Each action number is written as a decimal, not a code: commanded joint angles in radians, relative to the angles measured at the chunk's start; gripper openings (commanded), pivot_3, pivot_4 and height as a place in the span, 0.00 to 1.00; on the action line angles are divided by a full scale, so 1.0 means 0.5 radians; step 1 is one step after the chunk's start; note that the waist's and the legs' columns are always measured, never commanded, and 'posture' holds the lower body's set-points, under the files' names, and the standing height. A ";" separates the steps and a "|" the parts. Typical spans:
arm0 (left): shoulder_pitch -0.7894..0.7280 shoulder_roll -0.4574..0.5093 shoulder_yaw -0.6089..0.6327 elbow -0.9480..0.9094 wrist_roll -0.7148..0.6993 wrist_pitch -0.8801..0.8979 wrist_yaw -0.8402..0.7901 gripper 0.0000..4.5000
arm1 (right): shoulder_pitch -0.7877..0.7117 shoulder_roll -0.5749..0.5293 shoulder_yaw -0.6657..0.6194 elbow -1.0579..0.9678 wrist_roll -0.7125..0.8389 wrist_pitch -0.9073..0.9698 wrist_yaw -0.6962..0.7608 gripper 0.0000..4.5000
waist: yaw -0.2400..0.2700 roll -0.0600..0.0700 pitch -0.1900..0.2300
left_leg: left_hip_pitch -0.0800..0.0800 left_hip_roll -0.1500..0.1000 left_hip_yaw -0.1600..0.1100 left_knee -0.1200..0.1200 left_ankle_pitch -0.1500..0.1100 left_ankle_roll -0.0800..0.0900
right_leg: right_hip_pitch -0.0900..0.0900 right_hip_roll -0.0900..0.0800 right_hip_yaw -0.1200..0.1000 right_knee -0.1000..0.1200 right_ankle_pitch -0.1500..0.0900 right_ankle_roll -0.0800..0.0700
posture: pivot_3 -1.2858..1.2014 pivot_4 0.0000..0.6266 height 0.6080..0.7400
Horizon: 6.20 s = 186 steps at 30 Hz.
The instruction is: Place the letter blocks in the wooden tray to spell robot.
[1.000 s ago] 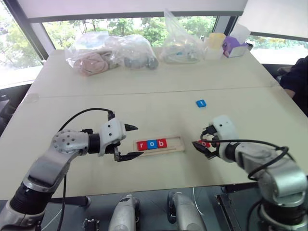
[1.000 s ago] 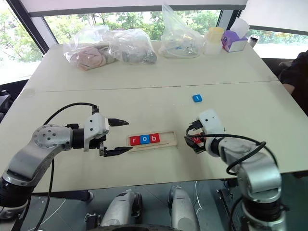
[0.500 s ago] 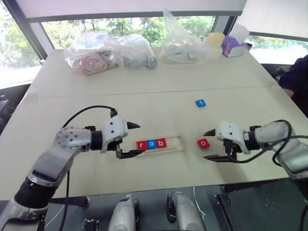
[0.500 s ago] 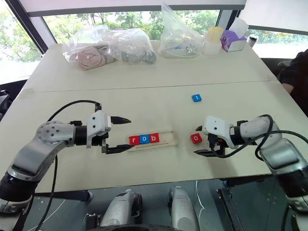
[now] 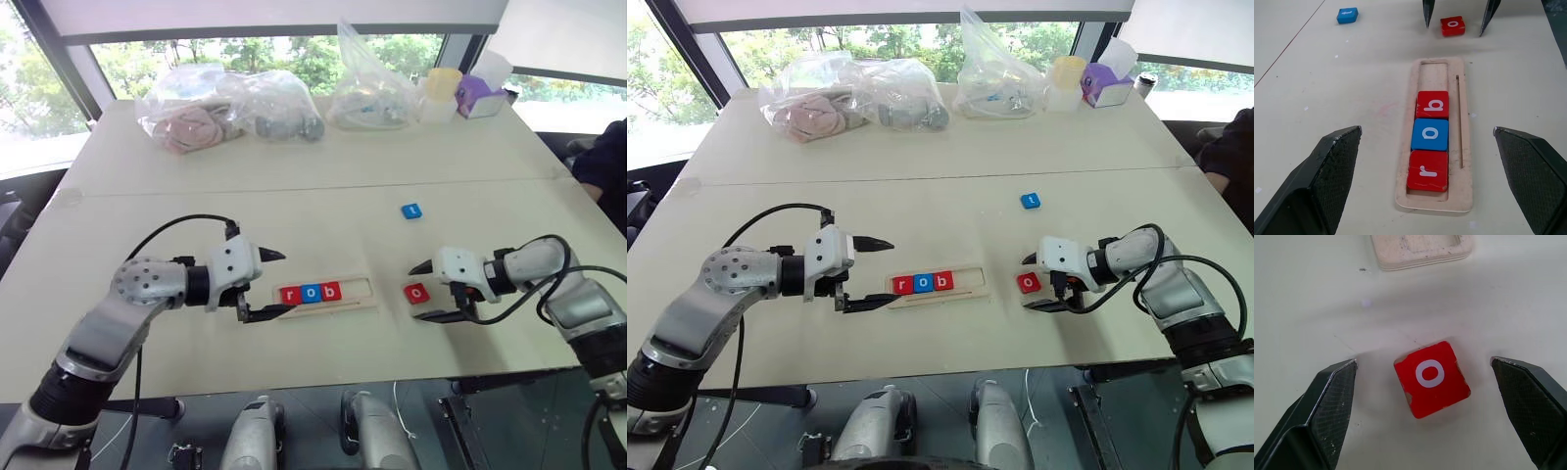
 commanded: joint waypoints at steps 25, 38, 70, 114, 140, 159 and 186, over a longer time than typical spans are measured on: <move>-0.006 0.011 0.035 -0.061 -0.004 -0.009 0.017 1.00 | -0.116 0.122 -0.081 -0.325 0.135 0.485 0.081 0.25 | -0.002 0.000 -0.001 | 0.005 0.001 0.000 0.000 0.001 -0.001 | 0.001 0.001 0.001 0.005 0.001 -0.001 | 0.52 0.24 1.00; -0.005 0.008 0.030 -0.083 -0.003 0.007 0.030 1.00 | -0.210 0.376 0.147 -0.611 0.061 0.836 -0.182 0.25 | 0.000 0.000 -0.001 | 0.002 0.000 -0.002 0.000 0.001 -0.001 | -0.001 0.000 0.001 0.004 0.001 -0.001 | 0.52 0.24 1.00; 0.006 -0.011 0.041 -0.171 -0.015 0.097 0.092 1.00 | -0.320 0.468 0.286 -0.447 -0.128 0.660 -0.152 0.25 | -0.004 0.000 -0.001 | 0.001 0.000 0.002 0.000 0.001 -0.001 | -0.001 0.001 0.001 0.005 0.001 -0.001 | 0.52 0.24 1.00; -0.022 -0.041 0.014 -0.150 0.009 0.080 0.106 1.00 | -0.321 0.422 0.279 -0.507 -0.148 0.705 -0.102 0.25 | -0.004 0.000 -0.001 | 0.001 0.000 0.002 0.000 0.001 -0.001 | -0.001 0.001 0.001 0.005 0.001 -0.001 | 0.52 0.24 1.00; -0.015 -0.041 0.015 -0.150 0.011 0.077 0.107 1.00 | -0.352 0.414 0.211 -0.594 -0.067 0.794 -0.059 0.99 | -0.003 0.000 -0.001 | 0.001 0.000 0.002 0.000 0.001 -0.001 | -0.001 0.001 0.001 0.006 0.001 -0.001 | 0.52 0.24 1.00; -0.025 -0.057 0.001 -0.144 0.014 0.074 0.103 1.00 | -0.450 0.536 0.112 -0.164 -0.309 0.423 -0.604 0.99 | -0.006 0.000 -0.001 | 0.001 0.000 0.003 0.000 0.001 -0.002 | -0.002 0.002 0.001 0.006 0.002 -0.001 | 0.52 0.24 1.00; -0.028 -0.054 -0.002 -0.145 0.014 0.075 0.087 1.00 | -0.224 0.416 0.048 -0.579 -0.249 0.649 -0.519 0.99 | -0.002 0.000 -0.001 | 0.001 0.000 0.002 0.000 0.001 -0.002 | -0.002 0.001 0.001 0.006 0.001 -0.001 | 0.52 0.24 1.00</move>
